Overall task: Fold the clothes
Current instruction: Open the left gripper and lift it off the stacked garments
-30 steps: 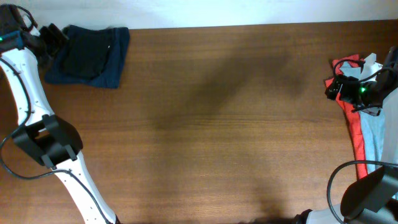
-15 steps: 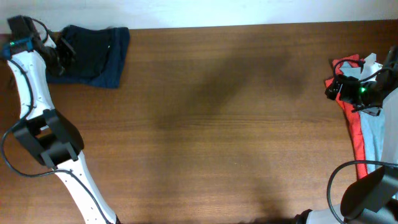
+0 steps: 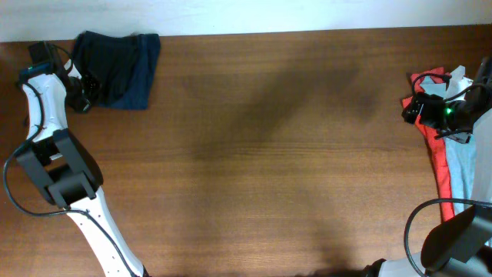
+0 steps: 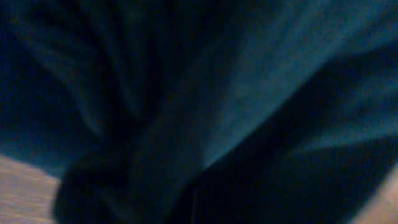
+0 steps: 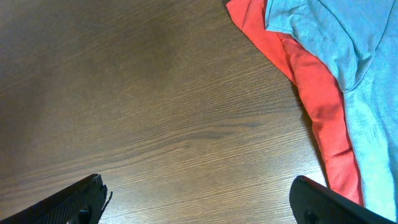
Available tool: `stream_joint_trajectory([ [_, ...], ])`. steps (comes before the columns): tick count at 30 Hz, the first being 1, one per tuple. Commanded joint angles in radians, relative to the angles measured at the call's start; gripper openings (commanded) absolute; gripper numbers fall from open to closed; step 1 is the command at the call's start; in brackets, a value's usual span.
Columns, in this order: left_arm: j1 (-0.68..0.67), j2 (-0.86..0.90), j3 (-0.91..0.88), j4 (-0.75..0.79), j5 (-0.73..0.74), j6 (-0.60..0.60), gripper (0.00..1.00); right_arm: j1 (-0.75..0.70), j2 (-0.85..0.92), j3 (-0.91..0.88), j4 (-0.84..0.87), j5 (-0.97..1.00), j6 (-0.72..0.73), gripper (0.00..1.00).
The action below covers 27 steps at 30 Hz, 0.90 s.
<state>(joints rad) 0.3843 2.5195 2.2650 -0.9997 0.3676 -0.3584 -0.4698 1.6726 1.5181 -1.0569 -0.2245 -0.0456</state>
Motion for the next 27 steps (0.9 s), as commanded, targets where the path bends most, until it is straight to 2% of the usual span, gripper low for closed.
stream_joint_trajectory([
  [1, 0.001, -0.069, 0.091, 0.0, 0.165, 0.016, 0.0, -0.002, -0.008, 0.004, -0.002, 0.016, -0.001, 0.99],
  [9, -0.046, -0.091, 0.125, -0.018, 0.165, 0.016, 0.01, -0.002, -0.008, 0.004, -0.002, 0.016, -0.001, 0.99],
  [15, -0.081, -0.085, 0.105, -0.015, 0.004, 0.016, 0.01, -0.002, -0.008, 0.004, -0.002, 0.016, -0.001, 0.99],
  [27, -0.107, 0.022, 0.105, -0.001, 0.006, 0.016, 0.0, -0.002, -0.008, 0.004, -0.002, 0.016, -0.001, 0.99],
])
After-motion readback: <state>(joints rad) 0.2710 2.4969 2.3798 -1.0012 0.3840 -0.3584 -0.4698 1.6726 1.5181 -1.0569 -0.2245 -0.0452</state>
